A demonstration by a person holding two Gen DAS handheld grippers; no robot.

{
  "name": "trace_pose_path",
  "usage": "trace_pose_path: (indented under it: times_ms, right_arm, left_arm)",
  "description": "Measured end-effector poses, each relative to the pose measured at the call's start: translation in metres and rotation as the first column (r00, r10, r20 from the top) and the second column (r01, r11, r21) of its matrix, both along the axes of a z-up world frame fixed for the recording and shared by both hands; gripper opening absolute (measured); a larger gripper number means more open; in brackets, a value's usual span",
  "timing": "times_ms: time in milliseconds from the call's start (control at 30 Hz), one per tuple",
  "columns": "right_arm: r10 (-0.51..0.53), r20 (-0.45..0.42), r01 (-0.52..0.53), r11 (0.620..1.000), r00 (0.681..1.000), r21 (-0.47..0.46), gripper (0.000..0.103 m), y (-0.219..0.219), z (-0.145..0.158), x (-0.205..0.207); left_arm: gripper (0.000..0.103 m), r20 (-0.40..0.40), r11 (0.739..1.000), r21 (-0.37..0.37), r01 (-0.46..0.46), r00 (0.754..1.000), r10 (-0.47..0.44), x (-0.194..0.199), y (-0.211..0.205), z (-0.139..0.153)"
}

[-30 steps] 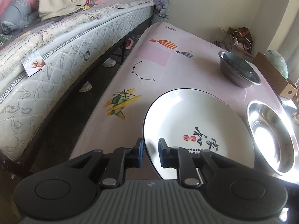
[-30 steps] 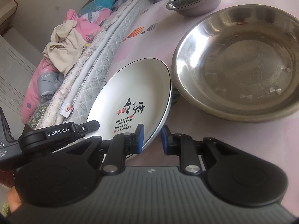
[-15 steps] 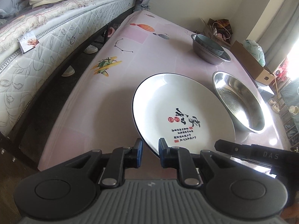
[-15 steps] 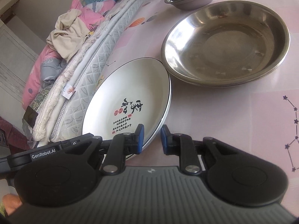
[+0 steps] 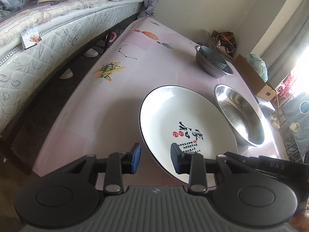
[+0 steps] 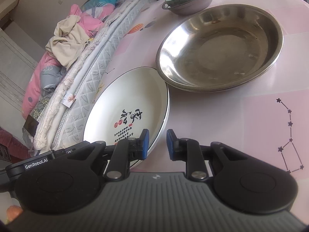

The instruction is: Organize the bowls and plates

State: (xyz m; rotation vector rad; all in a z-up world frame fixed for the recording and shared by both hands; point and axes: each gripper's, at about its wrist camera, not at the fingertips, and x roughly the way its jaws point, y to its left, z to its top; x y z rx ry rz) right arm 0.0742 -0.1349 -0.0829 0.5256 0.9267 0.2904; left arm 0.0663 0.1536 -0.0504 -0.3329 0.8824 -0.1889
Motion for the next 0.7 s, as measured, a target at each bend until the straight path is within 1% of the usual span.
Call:
trace_pose_path:
  times_ms: [100, 133, 267, 500, 600, 700]
  right_arm:
    - [-0.002, -0.002, 0.002, 1.000, 1.000, 0.004, 0.020, 0.000, -0.001, 0.000]
    - [0.001, -0.002, -0.001, 1.000, 1.000, 0.008, 0.020, 0.000, -0.001, 0.000]
    - [0.008, 0.002, -0.008, 1.000, 1.000, 0.004, 0.020, 0.001, 0.000, -0.001]
    - [-0.012, 0.002, 0.012, 1.000, 1.000, 0.015, 0.020, -0.008, 0.001, -0.002]
    - [-0.024, 0.004, 0.024, 0.999, 1.000, 0.022, 0.020, -0.011, 0.002, -0.001]
    - [-0.034, 0.011, 0.034, 0.999, 0.999, 0.017, 0.020, -0.011, 0.003, -0.001]
  left_arm:
    - [0.034, 0.012, 1.000, 0.011, -0.002, 1.000, 0.002, 0.008, -0.003, -0.001]
    - [0.037, 0.012, 1.000, 0.015, -0.004, 1.000, 0.004, 0.009, -0.005, -0.001]
    - [0.039, 0.015, 0.999, 0.033, 0.004, 1.000, -0.005, 0.007, -0.011, 0.000]
    - [0.039, -0.006, 0.998, -0.003, 0.060, 0.998, -0.061, -0.008, -0.015, 0.000]
    - [0.039, -0.002, 0.998, -0.017, 0.065, 0.998, -0.065, -0.008, -0.012, -0.001]
    - [0.039, 0.010, 0.999, 0.005, 0.048, 0.999, -0.048, -0.005, -0.011, 0.001]
